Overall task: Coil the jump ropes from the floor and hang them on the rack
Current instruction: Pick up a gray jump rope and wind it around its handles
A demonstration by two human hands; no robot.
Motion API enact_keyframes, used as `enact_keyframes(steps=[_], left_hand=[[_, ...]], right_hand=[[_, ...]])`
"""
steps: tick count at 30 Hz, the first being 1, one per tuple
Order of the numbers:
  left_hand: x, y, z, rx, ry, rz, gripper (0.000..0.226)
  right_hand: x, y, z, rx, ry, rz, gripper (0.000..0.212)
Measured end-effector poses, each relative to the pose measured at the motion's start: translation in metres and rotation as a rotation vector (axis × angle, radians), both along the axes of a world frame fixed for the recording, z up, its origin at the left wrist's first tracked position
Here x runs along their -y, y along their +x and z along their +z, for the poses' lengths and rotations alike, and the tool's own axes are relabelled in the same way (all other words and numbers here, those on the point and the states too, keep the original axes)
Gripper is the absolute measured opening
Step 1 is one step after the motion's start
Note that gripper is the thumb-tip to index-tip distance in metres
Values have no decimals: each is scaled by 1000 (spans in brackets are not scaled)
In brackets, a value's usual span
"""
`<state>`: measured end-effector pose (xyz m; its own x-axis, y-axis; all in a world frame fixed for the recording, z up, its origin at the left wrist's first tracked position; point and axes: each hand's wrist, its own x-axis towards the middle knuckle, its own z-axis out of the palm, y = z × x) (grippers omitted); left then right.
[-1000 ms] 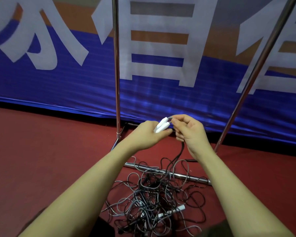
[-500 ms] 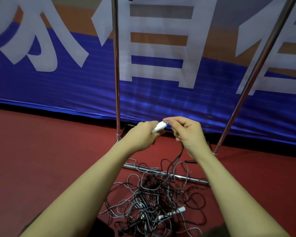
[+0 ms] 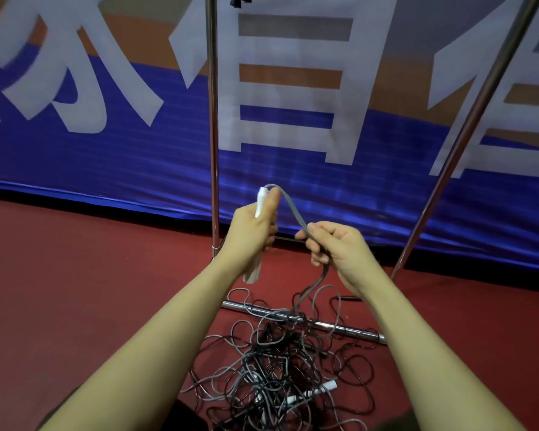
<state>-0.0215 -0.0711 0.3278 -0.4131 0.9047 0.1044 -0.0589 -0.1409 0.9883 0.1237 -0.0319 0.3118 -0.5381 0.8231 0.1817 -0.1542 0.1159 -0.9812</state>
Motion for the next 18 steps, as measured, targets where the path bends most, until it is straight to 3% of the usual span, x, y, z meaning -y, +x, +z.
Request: enact_keyframes(steps=[4, 9, 12, 18], left_hand=[[-2, 1, 7, 340, -11, 94, 49], [-6, 1, 5, 350, 60, 175, 40], [-11, 3, 4, 356, 78, 276, 25], [-16, 3, 7, 369, 132, 380, 30]], right_hand=[[5, -6, -2, 10, -83, 43, 26], [6, -10, -1, -16, -206, 50, 12], [6, -14, -2, 18, -257, 73, 18], [6, -22, -6, 182, -116, -2, 27]])
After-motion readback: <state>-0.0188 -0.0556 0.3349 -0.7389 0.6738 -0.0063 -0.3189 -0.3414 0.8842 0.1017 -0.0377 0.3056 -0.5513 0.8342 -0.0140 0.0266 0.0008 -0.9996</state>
